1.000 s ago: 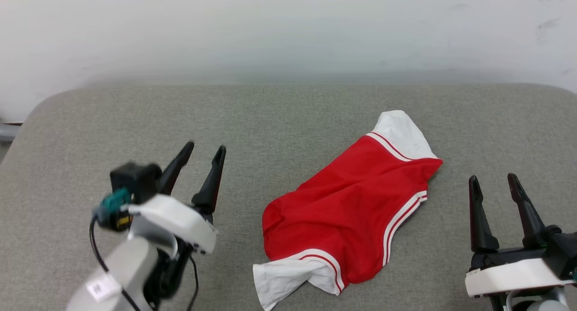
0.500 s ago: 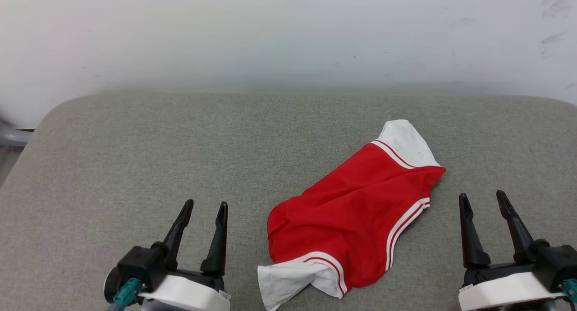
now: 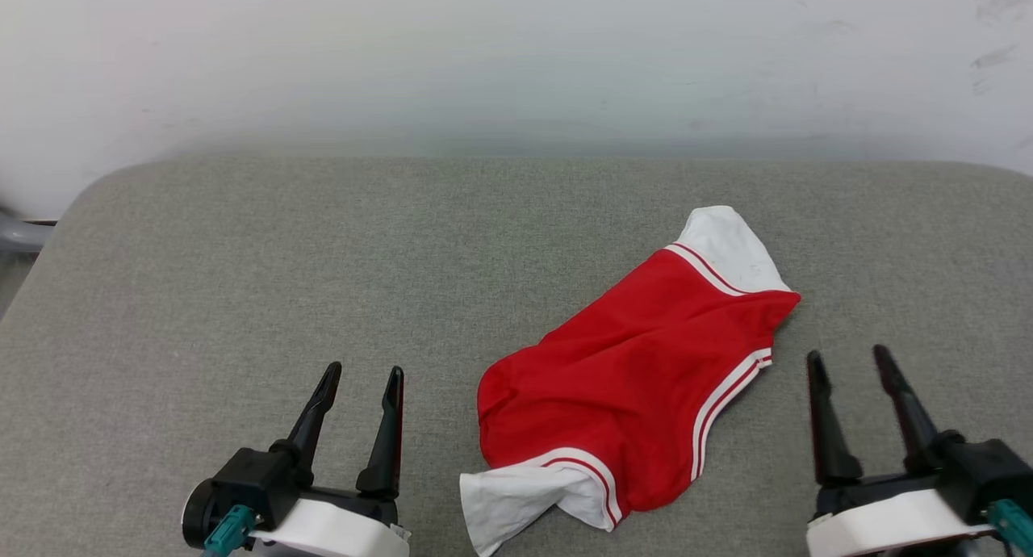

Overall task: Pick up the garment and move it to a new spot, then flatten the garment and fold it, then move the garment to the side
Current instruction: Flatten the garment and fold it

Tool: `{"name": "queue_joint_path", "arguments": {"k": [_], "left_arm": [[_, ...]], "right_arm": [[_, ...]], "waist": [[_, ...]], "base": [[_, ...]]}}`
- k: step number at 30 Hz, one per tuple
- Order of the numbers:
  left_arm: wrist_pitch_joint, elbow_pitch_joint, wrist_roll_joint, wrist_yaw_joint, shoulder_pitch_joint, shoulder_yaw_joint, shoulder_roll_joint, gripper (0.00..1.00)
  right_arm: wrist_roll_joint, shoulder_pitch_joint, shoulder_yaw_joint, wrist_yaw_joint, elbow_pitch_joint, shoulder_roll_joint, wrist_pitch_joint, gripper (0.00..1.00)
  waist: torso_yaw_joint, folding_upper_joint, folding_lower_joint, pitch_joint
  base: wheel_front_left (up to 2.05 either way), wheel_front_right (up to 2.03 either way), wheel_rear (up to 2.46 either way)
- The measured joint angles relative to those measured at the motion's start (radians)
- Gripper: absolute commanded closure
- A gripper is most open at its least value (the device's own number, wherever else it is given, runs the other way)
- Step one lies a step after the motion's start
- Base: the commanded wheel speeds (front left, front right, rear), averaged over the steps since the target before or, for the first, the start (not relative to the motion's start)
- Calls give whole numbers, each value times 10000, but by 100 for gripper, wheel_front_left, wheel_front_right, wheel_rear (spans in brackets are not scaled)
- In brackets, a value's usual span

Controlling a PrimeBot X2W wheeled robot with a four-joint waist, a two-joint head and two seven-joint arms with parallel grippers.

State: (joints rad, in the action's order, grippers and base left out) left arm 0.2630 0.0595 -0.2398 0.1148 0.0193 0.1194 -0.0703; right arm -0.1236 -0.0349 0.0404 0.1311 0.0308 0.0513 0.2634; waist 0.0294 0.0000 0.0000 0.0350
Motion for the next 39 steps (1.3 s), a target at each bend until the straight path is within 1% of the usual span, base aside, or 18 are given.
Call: {"name": "queue_joint_path", "arguments": {"k": [4,5,6,7,9,12,18,21,24,26,30,37,38,39], "left_arm": [[0,42,92,77,-95,-46,90,0],[0,54,117,82,-128,-52,96,0],[0,61,142,84,-172,-54,102,0],[0,73,155,88,-220,-54,113,0],[0,82,155,104,-295,-50,138,0],[0,109,157,142,-469,4,157,0],[0,198,142,146,-858,242,176,0],[0,230,52,148,-1034,372,197,0],[0,244,-71,148,-1188,522,192,0],[0,244,-174,148,-1281,654,201,0],[0,245,-347,161,-1383,786,194,0],[0,230,-493,161,-1443,949,196,0],[0,209,-616,161,-1514,1009,194,0],[0,201,-640,161,-1525,1035,196,0]], "right_arm": [[52,105,-573,0,326,2,-46,0],[194,209,-788,0,387,19,-286,0],[228,370,-1233,0,414,148,-598,0],[65,577,-1739,0,393,405,-1051,0],[-150,1082,-2543,6,244,1024,-2077,0],[-878,2034,-3741,2,-77,2243,-4121,0],[-3172,4522,-6038,-2,-631,4069,-8594,0],[-4190,5665,-6916,0,-650,4445,-10381,0],[-4696,6655,-7772,2,-562,4677,-11340,0],[-4823,7166,-8381,4,-357,4819,-11691,0],[-4951,7980,-9469,2,370,5079,-11758,0],[-5275,8745,-11137,2,1795,5338,-11110,0],[-5492,8916,-11680,2,2270,5394,-10792,0],[-5582,8985,-11825,2,2414,5417,-10681,0]], "waist": [[63,0,0,110],[86,0,0,149],[112,0,0,191],[140,0,0,236],[200,0,0,352],[326,0,0,563],[749,0,2,1035],[1072,0,2,1240],[1436,0,2,1441],[1701,0,2,1566],[2260,0,2,1799],[3115,0,2,2139],[3393,0,2,2268],[3473,0,1,2308]], "base": [[0,0,0],[0,0,0],[0,0,0],[0,0,0],[0,0,0],[0,0,0],[0,0,0],[0,0,0],[0,0,0],[0,0,0],[0,0,0],[0,0,0],[0,0,0],[0,0,0]]}}
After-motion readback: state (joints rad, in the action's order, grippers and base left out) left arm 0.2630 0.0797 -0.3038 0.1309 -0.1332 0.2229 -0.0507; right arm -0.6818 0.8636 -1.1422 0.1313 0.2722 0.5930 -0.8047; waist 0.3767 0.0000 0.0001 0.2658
